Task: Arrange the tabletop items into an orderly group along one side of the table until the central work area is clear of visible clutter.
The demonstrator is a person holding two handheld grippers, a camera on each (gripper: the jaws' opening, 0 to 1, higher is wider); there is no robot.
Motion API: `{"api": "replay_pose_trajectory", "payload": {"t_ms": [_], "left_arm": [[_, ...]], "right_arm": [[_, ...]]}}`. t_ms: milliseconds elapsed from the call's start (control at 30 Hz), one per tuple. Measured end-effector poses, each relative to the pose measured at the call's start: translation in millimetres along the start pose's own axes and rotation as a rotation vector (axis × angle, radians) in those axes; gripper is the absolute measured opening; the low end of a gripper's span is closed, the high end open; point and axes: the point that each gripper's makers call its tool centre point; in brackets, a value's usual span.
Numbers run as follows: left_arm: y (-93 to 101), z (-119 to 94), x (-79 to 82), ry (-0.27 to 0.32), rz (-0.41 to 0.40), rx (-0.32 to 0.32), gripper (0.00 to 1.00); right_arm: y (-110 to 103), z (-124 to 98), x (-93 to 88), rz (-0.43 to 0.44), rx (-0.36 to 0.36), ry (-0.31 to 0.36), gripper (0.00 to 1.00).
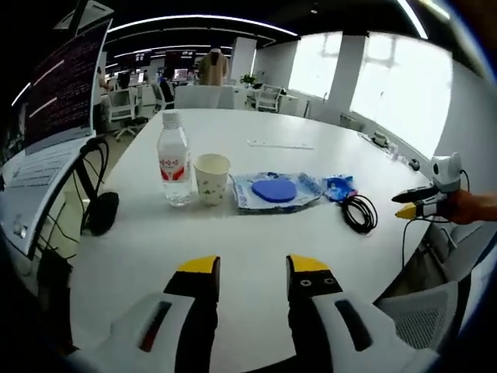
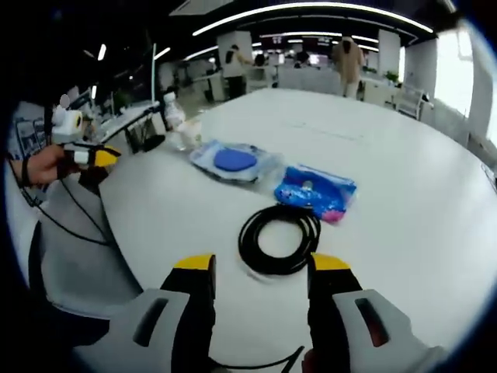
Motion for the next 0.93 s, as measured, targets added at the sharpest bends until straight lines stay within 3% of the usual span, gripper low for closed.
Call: {"api": "replay_pose_trajectory", "payload": {"t_ms": [533,933], "left_arm": [[-8.5,-2,-13.2,-0.027,-0.007,-0.032,0.38],[-12.4,0,-5.1,-0.014,-0.001,-0.039,0.4]], "right_arm": [[-32,14,-11.2,0.083,-0.01,-0.001,0.47],[-37,16,-8.1,0.107,-0.017,-0.002,0.48]]}}
Point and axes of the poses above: the point that each gripper's makers call its tool centre point, and the gripper's own axes: z roughly forward along the fingers, y roughly to its right, x roughly out of its top, and after that the axes turned 1 degree about z, right-handed
